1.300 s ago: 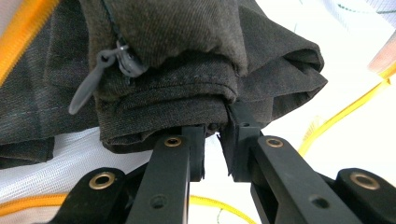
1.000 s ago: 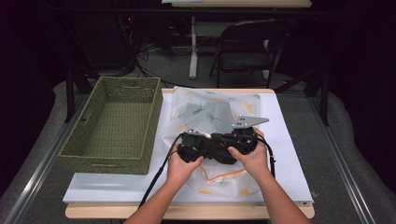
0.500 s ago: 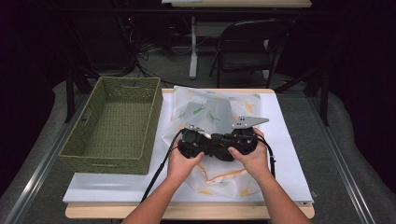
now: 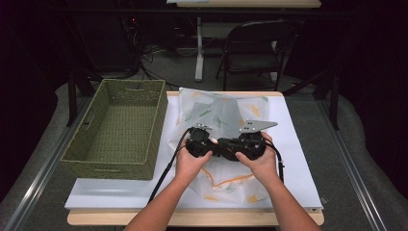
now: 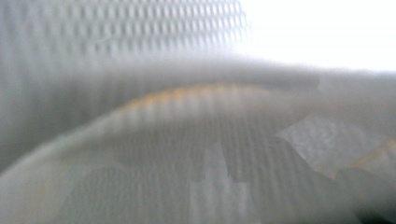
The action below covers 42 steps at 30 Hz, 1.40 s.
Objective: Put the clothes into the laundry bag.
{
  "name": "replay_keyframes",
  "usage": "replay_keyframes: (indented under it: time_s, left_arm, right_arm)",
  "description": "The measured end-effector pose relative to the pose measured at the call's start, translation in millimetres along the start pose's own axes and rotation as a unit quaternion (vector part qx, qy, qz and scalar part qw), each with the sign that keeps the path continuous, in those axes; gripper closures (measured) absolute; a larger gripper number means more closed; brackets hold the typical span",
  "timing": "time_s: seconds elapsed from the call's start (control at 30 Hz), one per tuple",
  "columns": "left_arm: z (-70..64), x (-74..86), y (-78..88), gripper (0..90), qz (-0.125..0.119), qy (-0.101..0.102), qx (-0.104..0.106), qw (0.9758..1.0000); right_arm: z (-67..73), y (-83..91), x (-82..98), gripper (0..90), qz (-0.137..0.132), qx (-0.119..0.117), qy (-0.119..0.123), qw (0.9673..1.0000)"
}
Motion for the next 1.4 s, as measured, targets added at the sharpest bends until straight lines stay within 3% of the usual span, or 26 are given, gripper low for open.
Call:
replay_keyframes:
  time_s: [0.43, 0.67, 0.83, 1.03, 1.07, 1.1, 1.3, 1.4]
  left_arm:
    - [6.2, -16.2, -7.6, 80.5, -0.021, 0.010, -0.009, 0.9997]
    - [11.0, -15.8, -16.9, 80.3, -0.022, 0.012, -0.020, 0.9995]
    - [12.9, -15.0, -24.2, 79.1, -0.023, 0.021, -0.013, 0.9994]
    - [10.8, -13.7, -19.7, 70.6, -0.013, 0.016, -0.012, 0.9997]
    - [6.1, -11.1, -10.0, 68.8, -0.011, 0.013, -0.001, 0.9999]
    - [6.1, -11.1, -10.0, 60.9, -0.011, 0.013, -0.001, 0.9999]
    - [6.1, -11.1, -10.0, 60.9, -0.011, 0.013, -0.001, 0.9999]
    - [3.5, -5.7, 1.1, 57.6, -0.013, 0.001, 0.002, 0.9999]
  right_arm:
    - [-0.3, 0.8, -0.8, 88.6, -0.004, -0.002, -0.002, 1.0000]
    - [-3.4, -0.9, 1.6, 88.6, -0.001, 0.003, -0.006, 1.0000]
    - [-5.2, -2.7, 3.0, 88.6, 0.003, 0.010, -0.005, 0.9999]
    - [-6.3, -1.5, 2.8, 88.6, 0.003, 0.017, -0.004, 0.9998]
    - [-6.3, -1.0, 2.7, 88.6, 0.004, 0.018, -0.006, 0.9998]
    - [-6.3, -1.0, 2.7, 88.6, 0.004, 0.018, -0.006, 0.9998]
    - [-6.2, 1.0, 1.2, 88.5, -0.001, 0.017, -0.004, 0.9998]
    - [-6.5, 1.4, 0.6, 88.5, -0.003, 0.018, -0.003, 0.9998]
Point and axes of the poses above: each handheld gripper's, and its own axes: y roughly backward along the jaws, x roughly out of its underside, z roughly to its left, the point moved 5 cm from there along -y, roughly forward along the jaws, and after that the axes turned 2 degrees about -z, right-handed, at the moved point
